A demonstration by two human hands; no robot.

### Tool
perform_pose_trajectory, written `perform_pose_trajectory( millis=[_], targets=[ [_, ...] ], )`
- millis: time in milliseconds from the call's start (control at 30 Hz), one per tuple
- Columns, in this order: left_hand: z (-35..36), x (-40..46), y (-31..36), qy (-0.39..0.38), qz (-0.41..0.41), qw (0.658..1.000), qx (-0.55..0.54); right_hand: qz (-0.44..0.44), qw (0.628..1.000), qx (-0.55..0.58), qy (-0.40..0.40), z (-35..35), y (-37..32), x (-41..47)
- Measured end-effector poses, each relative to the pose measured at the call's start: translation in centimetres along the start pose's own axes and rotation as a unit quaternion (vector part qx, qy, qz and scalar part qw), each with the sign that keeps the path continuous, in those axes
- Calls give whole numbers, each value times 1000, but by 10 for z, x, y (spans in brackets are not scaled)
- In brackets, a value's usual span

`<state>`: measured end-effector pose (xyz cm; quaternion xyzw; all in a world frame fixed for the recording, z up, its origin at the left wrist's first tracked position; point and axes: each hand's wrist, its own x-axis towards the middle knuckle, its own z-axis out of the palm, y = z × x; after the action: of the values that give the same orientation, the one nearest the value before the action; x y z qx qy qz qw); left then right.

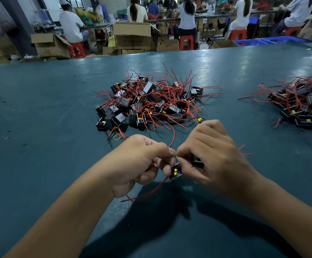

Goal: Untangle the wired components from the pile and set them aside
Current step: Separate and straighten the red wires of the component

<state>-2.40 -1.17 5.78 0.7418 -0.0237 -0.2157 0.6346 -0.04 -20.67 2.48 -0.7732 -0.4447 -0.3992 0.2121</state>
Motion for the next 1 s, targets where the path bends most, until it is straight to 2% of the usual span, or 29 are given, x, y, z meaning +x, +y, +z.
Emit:
perform_pose_trajectory(
  millis=[133,200,233,300,367,433,867,1000],
  targets=[
    [2,0,1,9,7,1000,7,29,999,21,-4,1,1,-2],
    [0,2,-1,67,100,987,105,61,997,44,-9,0,1,-3],
    [-2,3,-3,110,170,961,190,82,995,59,-10,-1,2,-3],
    [-9,5,-3,176,308,876,328,118,990,81,-8,-3,3,-3],
    [-13,5,0,159,387,822,386,139,986,91,-8,-5,4,-1],
    [-14,8,-3,131,416,798,417,147,984,98,-8,-7,4,0],
    [-9,10,-5,142,465,742,461,128,985,114,-21,-8,3,0],
    [-6,9,-4,136,464,753,447,117,988,103,-17,-8,2,0]
  ],
)
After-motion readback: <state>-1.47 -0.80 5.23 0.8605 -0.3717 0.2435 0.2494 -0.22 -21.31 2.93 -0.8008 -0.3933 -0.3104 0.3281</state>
